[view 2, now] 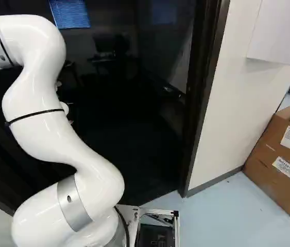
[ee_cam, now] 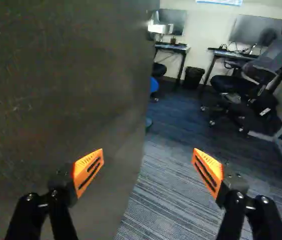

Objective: Open the door and move inside

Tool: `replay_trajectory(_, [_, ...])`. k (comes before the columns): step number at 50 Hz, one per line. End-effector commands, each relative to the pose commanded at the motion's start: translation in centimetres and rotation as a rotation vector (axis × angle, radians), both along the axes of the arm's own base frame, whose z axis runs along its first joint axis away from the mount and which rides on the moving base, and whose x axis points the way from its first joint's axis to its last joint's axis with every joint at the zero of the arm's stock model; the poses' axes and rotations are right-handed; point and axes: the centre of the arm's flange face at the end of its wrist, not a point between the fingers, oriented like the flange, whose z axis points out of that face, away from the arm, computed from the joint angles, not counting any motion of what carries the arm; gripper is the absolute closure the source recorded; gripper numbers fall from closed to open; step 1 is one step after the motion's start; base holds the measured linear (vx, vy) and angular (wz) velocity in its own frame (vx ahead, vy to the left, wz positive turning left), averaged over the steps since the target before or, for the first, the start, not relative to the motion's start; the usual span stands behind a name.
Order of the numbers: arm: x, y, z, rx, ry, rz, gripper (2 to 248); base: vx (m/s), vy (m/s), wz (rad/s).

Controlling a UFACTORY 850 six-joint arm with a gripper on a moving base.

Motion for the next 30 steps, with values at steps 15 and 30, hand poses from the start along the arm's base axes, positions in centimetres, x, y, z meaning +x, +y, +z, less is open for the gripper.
replay_trajectory(15, [-0.3, -2.1, 0.2, -0.008, 0.009, -0.023, 3, 0.000, 0.000, 0.000])
replay_trajectory(30, [-0.6, -4.8, 0.5, -0.017, 0.020, -0.054, 3, 0.000, 0.000, 0.000])
